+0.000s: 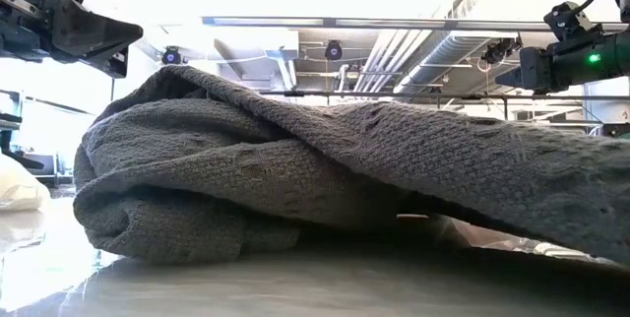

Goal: Sort towels by color in basket

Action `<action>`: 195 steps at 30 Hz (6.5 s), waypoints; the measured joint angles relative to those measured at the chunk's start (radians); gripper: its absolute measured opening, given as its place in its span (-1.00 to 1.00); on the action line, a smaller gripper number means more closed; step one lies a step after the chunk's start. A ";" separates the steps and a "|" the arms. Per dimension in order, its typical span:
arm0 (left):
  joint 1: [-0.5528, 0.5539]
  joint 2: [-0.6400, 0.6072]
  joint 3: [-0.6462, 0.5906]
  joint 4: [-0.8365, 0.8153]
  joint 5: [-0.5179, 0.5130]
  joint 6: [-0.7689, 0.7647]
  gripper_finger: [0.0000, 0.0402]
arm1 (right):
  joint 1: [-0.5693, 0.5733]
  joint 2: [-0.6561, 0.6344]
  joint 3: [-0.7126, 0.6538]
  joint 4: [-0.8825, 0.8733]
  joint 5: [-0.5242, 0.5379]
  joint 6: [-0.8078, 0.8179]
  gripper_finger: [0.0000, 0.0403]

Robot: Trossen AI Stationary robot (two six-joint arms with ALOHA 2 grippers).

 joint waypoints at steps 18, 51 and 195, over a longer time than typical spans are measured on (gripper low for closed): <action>0.000 0.000 0.000 0.128 -0.039 -0.057 -1.00 | 0.000 0.000 0.000 0.000 0.000 0.000 -1.00; -0.176 0.856 0.465 0.059 -0.518 0.027 -1.00 | 0.000 0.000 0.000 0.000 0.000 0.000 -1.00; -0.565 1.573 0.751 -0.785 0.028 -0.968 -0.95 | 0.000 0.000 0.000 0.000 0.000 0.000 -1.00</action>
